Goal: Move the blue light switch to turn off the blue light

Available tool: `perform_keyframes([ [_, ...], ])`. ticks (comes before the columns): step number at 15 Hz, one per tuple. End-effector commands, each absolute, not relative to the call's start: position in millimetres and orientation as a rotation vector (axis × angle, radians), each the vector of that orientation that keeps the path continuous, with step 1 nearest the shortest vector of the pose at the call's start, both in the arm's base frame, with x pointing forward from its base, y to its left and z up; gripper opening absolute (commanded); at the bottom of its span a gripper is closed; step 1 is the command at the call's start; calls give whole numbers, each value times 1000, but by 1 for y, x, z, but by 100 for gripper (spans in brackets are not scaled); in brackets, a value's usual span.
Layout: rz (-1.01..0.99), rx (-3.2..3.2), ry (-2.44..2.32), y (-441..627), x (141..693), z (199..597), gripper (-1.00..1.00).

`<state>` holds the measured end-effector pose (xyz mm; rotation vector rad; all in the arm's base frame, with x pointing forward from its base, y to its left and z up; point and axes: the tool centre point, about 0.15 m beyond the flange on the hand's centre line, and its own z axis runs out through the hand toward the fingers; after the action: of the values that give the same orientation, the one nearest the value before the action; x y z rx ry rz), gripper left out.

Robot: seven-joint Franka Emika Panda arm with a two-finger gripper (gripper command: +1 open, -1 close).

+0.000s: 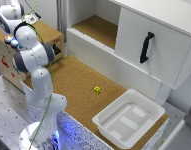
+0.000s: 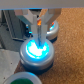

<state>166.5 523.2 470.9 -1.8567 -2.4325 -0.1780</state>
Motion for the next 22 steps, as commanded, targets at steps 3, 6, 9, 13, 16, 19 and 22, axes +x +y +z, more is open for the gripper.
perform_keyframes([
  [3, -124, -1915, -2419, 548, 172, 431, -100],
  [6, -289, -1925, -2351, 529, 182, 485, -100],
  [9, -579, -1976, -2270, 508, 184, 546, 100],
  [13, -514, -2224, -2047, 496, 240, 527, 100],
  [16, -502, -2259, -2012, 494, 247, 524, 100],
  [19, -502, -2259, -2012, 494, 247, 524, 100],
  [22, -502, -2259, -2012, 494, 247, 524, 100],
])
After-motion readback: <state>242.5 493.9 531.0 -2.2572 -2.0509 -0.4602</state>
